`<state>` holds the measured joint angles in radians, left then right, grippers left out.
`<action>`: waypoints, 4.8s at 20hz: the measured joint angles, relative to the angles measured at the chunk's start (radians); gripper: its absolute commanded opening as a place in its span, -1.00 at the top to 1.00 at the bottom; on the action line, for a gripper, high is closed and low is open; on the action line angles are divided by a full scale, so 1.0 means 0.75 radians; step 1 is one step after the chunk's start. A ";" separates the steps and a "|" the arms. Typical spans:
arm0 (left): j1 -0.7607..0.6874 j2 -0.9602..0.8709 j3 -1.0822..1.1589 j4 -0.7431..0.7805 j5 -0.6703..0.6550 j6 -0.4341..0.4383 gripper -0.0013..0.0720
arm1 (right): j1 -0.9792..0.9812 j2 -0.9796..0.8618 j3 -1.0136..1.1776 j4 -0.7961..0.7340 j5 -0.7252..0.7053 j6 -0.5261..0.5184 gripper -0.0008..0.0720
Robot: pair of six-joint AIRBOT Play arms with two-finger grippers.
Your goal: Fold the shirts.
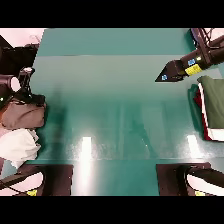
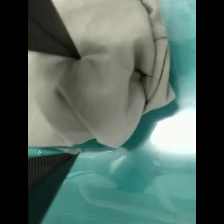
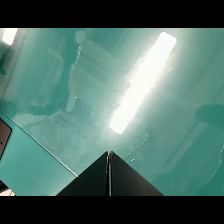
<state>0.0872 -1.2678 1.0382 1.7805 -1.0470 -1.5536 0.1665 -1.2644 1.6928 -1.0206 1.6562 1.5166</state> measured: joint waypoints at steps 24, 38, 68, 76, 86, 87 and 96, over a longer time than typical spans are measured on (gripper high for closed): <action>-0.407 0.282 0.761 -1.263 -0.367 0.632 0.88 | -0.162 0.209 0.000 0.008 -0.437 0.001 0.92; -0.344 -0.144 0.688 -1.119 -0.519 0.498 -0.65 | -0.164 0.219 0.000 0.006 -0.352 0.001 0.92; -0.255 -0.352 0.097 -1.760 -0.038 0.711 0.88 | -0.203 0.435 -0.984 0.083 -0.363 -0.013 -0.66; -0.255 -0.351 0.153 -1.718 -0.181 0.718 0.88 | 0.003 0.240 -1.303 0.360 -0.683 -0.182 -0.20; -0.233 -0.193 0.219 -1.651 -0.247 0.696 0.89 | 0.079 0.209 -1.068 0.257 -0.709 -0.204 0.92; -0.222 -0.125 0.264 -1.636 -0.251 0.691 0.89 | 0.052 0.252 -1.005 0.244 -0.690 -0.198 0.92; -0.209 0.470 0.872 -1.588 -0.403 0.571 0.89 | -0.119 0.564 -0.383 0.214 -0.458 -0.032 0.92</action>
<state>-0.0692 -0.9154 1.6920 0.5896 -1.3495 -1.1252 0.0772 -0.8417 1.4055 -0.8600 1.3125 1.4925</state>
